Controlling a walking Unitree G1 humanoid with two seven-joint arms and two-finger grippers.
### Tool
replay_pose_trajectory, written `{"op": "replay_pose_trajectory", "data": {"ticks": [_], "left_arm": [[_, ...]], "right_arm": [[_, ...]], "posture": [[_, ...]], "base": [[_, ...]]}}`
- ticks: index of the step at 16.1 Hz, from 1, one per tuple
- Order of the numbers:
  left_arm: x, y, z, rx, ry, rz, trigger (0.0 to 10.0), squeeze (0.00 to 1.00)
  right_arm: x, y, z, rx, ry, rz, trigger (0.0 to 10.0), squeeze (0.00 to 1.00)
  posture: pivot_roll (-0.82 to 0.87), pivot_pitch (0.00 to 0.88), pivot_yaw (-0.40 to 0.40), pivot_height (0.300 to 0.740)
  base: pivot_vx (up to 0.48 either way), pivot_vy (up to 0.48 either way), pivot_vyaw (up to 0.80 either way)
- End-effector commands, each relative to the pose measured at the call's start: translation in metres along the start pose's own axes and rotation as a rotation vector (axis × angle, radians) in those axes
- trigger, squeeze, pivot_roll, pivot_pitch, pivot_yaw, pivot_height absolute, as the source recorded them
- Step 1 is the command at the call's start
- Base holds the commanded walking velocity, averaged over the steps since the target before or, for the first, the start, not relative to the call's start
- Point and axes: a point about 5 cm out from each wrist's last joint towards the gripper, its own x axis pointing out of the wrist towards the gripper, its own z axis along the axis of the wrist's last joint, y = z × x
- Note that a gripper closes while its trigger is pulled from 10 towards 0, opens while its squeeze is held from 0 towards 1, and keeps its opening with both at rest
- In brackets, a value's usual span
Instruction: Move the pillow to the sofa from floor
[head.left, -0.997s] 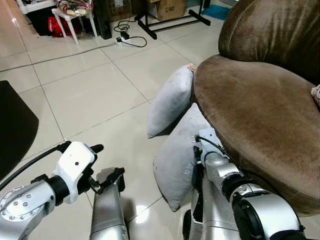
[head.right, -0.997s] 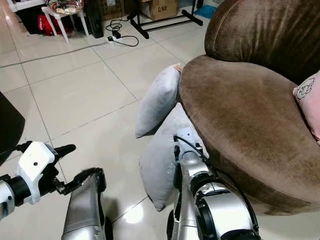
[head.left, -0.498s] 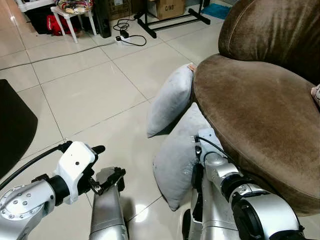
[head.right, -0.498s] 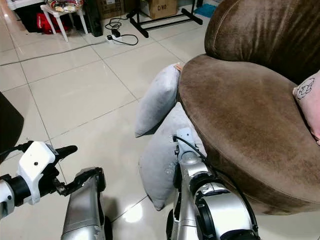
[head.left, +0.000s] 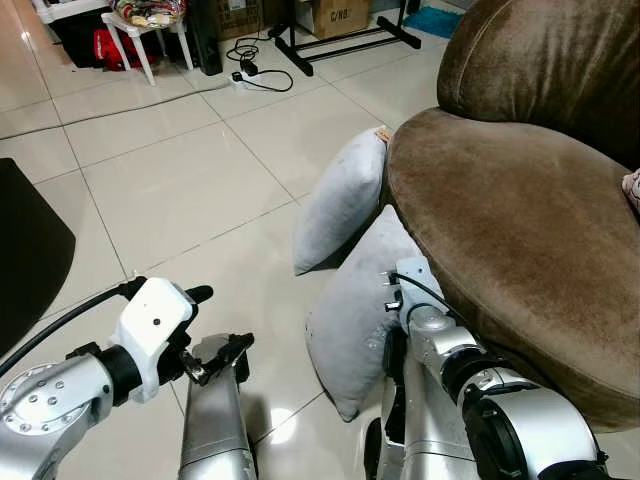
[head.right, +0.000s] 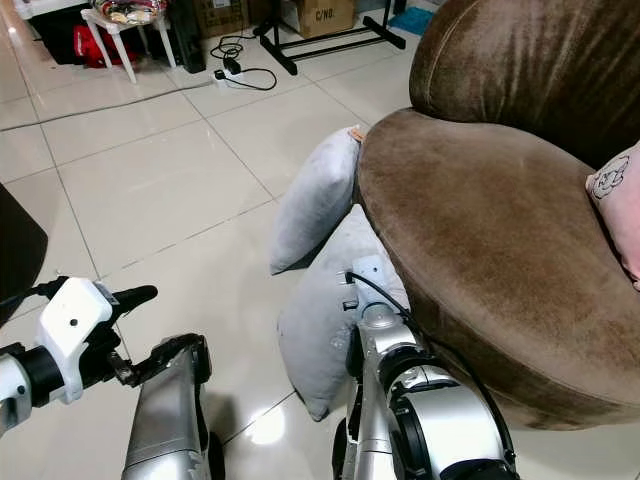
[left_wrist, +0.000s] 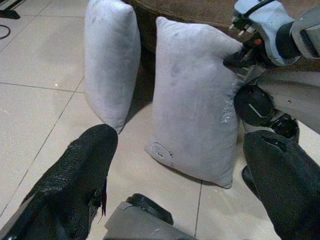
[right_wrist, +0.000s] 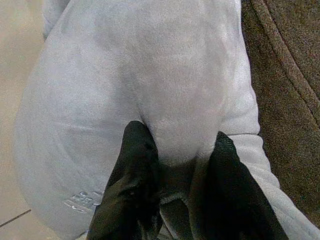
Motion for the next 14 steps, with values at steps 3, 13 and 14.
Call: {"op": "replay_pose_trajectory", "data": {"ticks": [3, 13, 14], "left_arm": [[0.002, 0.000, -0.001, 0.003, 0.005, -0.004, 10.0, 0.00], [0.027, 0.021, 0.000, 0.010, -0.126, 0.174, 10.0, 0.00], [0.027, 0.022, 0.005, -0.027, -0.177, 0.224, 10.0, 0.00]], "right_arm": [[-0.001, 0.006, -0.004, 0.015, 0.022, 0.037, 0.0, 0.00], [-0.030, 0.005, 0.073, 0.317, -0.501, 0.250, 0.0, 0.00], [-0.053, -0.014, 0.089, 0.360, -0.602, 0.235, 0.0, 0.00]], "posture": [[0.20, 0.068, -0.020, 0.452], [0.05, 0.000, -0.005, 0.452], [0.03, 0.000, -0.011, 0.452]], "base": [[0.000, 0.000, 0.00], [0.000, 0.000, 0.00], [0.000, 0.000, 0.00]]}}
